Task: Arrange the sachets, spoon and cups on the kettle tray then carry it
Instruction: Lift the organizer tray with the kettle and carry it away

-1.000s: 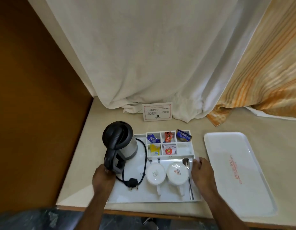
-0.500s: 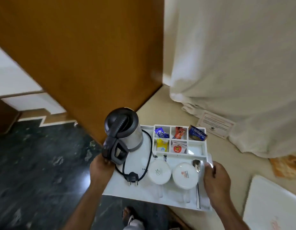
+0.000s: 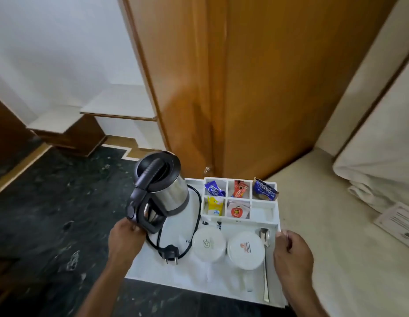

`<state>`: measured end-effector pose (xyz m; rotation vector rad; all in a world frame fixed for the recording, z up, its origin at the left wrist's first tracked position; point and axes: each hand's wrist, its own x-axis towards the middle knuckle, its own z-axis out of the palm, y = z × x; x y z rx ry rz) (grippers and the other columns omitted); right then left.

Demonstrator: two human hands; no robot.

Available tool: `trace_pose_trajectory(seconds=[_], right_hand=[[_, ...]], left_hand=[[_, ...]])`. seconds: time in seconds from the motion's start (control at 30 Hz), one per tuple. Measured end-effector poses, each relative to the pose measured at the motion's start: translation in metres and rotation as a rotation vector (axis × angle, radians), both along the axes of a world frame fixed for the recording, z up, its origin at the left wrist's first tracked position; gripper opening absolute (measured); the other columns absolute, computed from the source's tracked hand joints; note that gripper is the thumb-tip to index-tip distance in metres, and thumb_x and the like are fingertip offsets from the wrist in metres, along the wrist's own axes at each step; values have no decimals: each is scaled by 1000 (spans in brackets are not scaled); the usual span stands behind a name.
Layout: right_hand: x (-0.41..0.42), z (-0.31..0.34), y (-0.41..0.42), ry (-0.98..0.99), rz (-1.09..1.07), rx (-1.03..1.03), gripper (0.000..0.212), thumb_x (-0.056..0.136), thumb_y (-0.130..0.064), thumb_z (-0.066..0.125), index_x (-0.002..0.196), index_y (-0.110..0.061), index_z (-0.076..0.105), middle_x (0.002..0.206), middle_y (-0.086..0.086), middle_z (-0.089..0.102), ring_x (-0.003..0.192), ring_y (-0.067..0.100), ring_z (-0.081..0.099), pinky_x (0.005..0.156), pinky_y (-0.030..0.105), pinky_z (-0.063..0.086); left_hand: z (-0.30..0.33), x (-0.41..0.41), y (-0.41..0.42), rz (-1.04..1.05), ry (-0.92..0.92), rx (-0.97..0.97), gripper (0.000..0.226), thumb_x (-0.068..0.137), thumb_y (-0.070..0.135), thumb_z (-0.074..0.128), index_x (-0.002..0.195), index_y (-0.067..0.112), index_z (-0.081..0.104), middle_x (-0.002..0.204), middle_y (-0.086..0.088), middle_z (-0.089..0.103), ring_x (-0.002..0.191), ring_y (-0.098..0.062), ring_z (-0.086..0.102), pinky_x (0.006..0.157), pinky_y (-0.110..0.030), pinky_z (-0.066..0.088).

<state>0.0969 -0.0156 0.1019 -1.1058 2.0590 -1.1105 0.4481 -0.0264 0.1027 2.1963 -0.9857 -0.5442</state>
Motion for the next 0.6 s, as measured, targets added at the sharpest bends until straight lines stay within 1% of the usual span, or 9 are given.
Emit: trace_pose_trajectory(seconds=[0.03,0.1,0.2,0.27,0.33,0.4,0.47,0.53,0.6], right_hand=[[18,-2,-3,-19,13,13,26,92,-18,53,66,-17,56,65,0,58,64,21,55,59,31,41],[58,-4,-9,-57,34,48,19,92,-20,52,79,-12,64,76,6,64,75,29,58,68,35,43],[109,0,-21,-80,48,42,20,91,-20,53,92,-8,68,87,10,68,84,31,60,76,35,44],[142,3,-32,-75,80,37,18,90,-19,53,88,-8,68,86,12,68,84,33,60,77,39,46],[175,2,-48,-48,115,29,16,90,-18,55,81,-9,65,83,14,68,81,35,60,75,40,46],[201,0,-68,-44,125,43,16,90,-21,56,87,-10,67,87,14,70,84,35,61,78,42,50],[234,-6,-98,-47,124,57,18,90,-25,56,95,-13,69,92,9,71,88,31,63,83,45,53],[266,-10,-132,-62,142,68,16,91,-28,55,95,-19,68,90,2,69,85,25,64,81,48,55],[302,-17,-173,-77,169,63,11,91,-29,55,88,-25,65,84,-3,67,80,19,63,75,48,57]], left_hand=[[2,19,-1,5,0,4,25,75,0,59,55,10,49,48,-4,48,48,-21,37,50,-33,33],[6,61,-2,13,-35,11,25,76,3,60,55,9,48,47,-3,47,48,-21,38,49,-33,33],[12,111,-4,34,-61,4,28,80,8,61,54,9,49,46,-2,48,46,-20,39,47,-32,33],[13,143,-9,60,-71,17,26,82,10,62,58,7,53,50,-5,53,49,-22,45,48,-32,36],[11,177,-16,98,-48,18,23,82,11,61,60,7,55,54,-8,57,51,-24,49,49,-33,39],[8,201,-26,134,-29,19,23,81,9,60,59,10,54,55,-7,58,53,-25,51,50,-33,41],[2,230,-45,167,-34,10,27,82,11,61,57,13,52,55,-5,57,53,-23,52,51,-31,41],[-6,261,-71,186,-34,10,30,84,12,61,55,13,51,53,-5,56,52,-23,52,50,-30,40],[-14,295,-104,212,-16,14,32,86,17,62,56,12,55,53,-7,58,53,-27,54,48,-31,41]])
